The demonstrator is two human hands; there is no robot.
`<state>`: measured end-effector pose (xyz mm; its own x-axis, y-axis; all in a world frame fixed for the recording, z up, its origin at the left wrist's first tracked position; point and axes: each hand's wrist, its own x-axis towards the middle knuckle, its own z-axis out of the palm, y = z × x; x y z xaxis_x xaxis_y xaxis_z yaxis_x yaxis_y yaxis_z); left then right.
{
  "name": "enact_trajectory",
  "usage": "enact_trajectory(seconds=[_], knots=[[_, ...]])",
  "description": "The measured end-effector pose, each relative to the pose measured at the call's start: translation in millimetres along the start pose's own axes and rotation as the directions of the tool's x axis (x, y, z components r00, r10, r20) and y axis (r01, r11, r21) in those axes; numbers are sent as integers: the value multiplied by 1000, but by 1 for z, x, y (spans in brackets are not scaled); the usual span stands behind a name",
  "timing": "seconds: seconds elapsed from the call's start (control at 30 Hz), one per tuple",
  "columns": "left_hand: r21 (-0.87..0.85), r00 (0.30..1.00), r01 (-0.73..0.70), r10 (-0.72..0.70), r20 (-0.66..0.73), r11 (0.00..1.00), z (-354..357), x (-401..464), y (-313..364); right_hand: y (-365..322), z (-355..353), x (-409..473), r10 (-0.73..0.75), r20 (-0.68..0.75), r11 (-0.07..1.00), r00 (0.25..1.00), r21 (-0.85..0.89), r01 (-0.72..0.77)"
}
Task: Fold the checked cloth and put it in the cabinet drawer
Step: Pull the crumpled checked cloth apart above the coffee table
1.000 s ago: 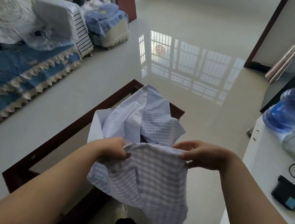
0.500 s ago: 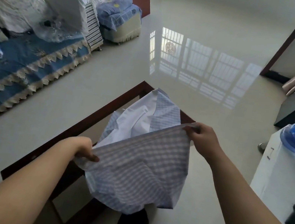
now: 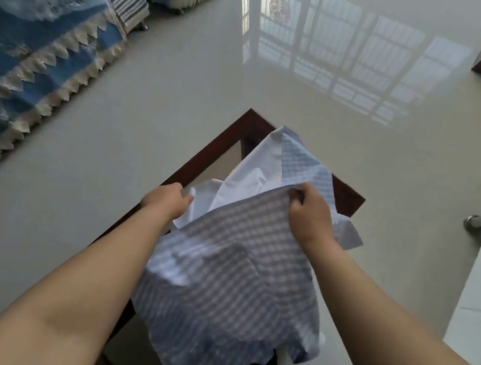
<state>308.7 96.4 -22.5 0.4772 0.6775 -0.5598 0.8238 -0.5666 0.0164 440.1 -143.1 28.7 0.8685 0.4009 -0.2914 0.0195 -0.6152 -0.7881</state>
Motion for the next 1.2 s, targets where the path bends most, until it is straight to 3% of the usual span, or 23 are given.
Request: enact_trajectory(seconds=[0.13,0.23,0.33,0.67,0.73,0.87,0.93,1.07,1.13,1.2], knots=[[-332,997,-24,46,59,943,24,84,15,17,42,38,122,13,992,992,-24,-122],[-456,999,-35,38,-2,889,46,134,25,35,62,57,204,45,979,978,-39,-202],[-385,995,-95,90,-32,918,67,181,39,54,76,72,242,57,969,969,-67,-239],[-77,979,-167,174,109,983,131,268,51,90,115,90,276,170,961,946,-34,-274],[-113,975,-142,159,158,983,142,277,47,92,119,93,269,181,963,946,-34,-268],[-398,967,21,82,241,917,150,280,43,94,121,98,282,197,957,939,15,-291],[-396,963,41,69,261,917,154,274,42,95,120,98,294,201,950,934,47,-309],[-231,975,-33,83,208,972,157,247,42,91,115,87,313,252,939,916,62,-338],[-65,981,-146,153,121,987,148,227,47,88,110,81,318,300,934,899,63,-351],[-34,976,-203,205,68,979,133,199,56,85,102,74,318,325,933,890,60,-355]])
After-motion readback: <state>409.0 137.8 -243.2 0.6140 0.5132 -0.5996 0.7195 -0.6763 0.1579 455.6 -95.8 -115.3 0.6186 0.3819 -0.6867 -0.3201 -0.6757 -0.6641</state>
